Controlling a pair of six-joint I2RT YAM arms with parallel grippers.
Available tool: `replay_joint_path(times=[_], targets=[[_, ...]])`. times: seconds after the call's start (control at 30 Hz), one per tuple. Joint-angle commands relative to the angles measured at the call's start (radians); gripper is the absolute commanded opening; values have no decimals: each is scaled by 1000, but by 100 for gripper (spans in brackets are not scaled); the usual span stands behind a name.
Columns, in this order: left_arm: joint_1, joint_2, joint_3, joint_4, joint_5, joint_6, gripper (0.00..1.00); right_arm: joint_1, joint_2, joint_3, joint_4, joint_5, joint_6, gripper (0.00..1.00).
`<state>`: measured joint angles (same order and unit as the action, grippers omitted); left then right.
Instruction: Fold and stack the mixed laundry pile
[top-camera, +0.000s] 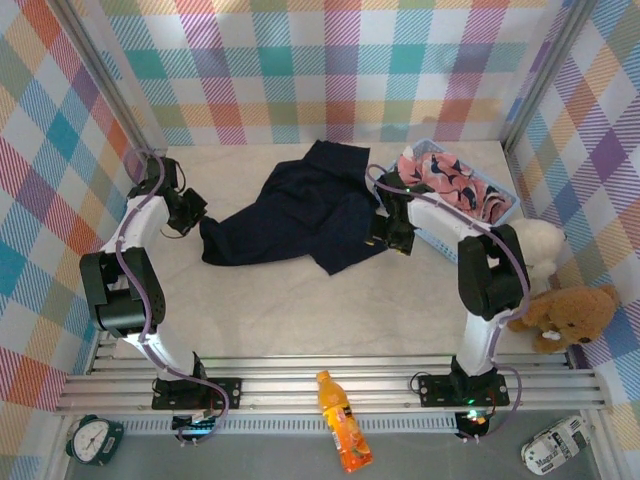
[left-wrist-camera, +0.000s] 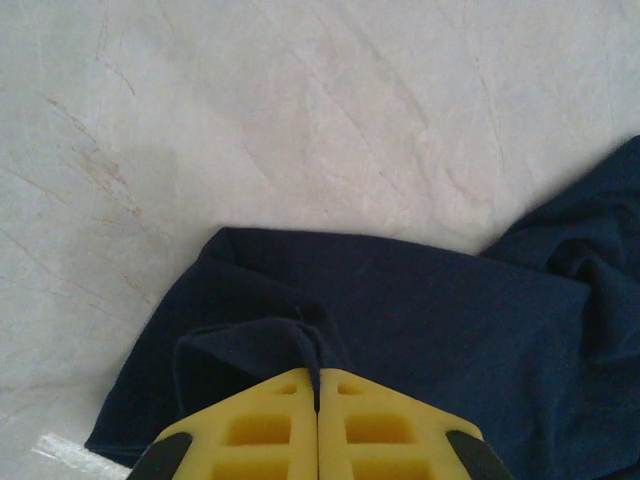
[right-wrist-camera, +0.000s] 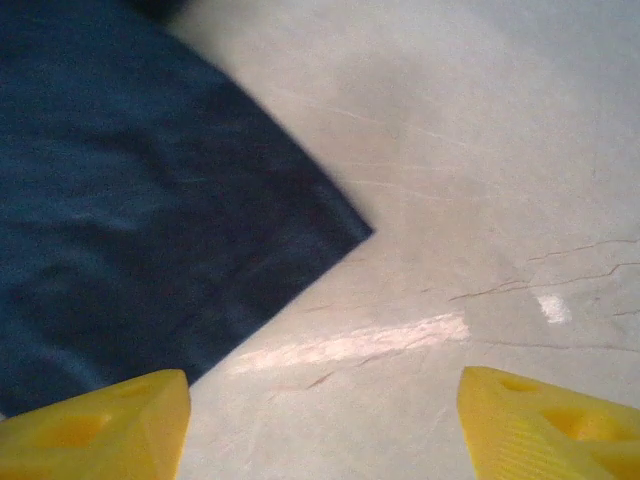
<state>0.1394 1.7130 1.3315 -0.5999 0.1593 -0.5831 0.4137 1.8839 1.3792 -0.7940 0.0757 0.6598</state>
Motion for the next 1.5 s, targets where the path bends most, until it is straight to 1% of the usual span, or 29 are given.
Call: replay_joint_path(times=[0.0, 0.07, 0.23, 0.33, 0.4, 0.53, 0.73, 0.77, 0.87, 0.93, 1.13, 1.23, 1.33, 1.37, 1.47], targets=[[-9, -40, -26, -21, 19, 6, 0, -3, 60, 12, 49, 44, 18, 65], [-9, -41, -35, -23, 17, 4, 0, -5, 94, 54, 49, 63, 12, 60], [-9, -44, -54, -21, 13, 5, 0, -8, 170, 133, 55, 66, 1, 51], [-9, -46, -63, -18, 11, 5, 0, -10, 206, 143, 50, 87, 3, 46], [-9, -44, -66, -15, 13, 5, 0, -16, 223, 142, 45, 88, 2, 38], [-9, -43, -66, -10, 14, 4, 0, -25, 213, 121, 57, 76, 17, 30], [-9, -36, -54, -9, 19, 2, 0, -30, 195, 134, 66, 75, 4, 9], [-9, -36, -53, -7, 21, 0, 0, -36, 199, 140, 70, 74, -5, 0], [-10, -36, -48, -4, 29, 0, 0, -64, 221, 176, 87, 45, -24, 0], [-10, -35, -44, -3, 39, -2, 0, -87, 245, 232, 86, 39, -49, 0], [-25, -35, -47, 0, 89, 6, 0, -150, 321, 405, 16, 57, -132, 0], [-39, -35, -52, -3, 107, 24, 0, -183, 330, 432, -7, 54, -153, 0], [-46, -34, -45, -13, 120, 38, 0, -191, 303, 431, -22, 26, -174, 0], [-45, -32, -32, -22, 117, 45, 0, -192, 283, 428, -26, -3, -177, 0], [-44, -22, 51, -61, 108, 65, 0, -192, 198, 409, -43, -69, -162, 0]])
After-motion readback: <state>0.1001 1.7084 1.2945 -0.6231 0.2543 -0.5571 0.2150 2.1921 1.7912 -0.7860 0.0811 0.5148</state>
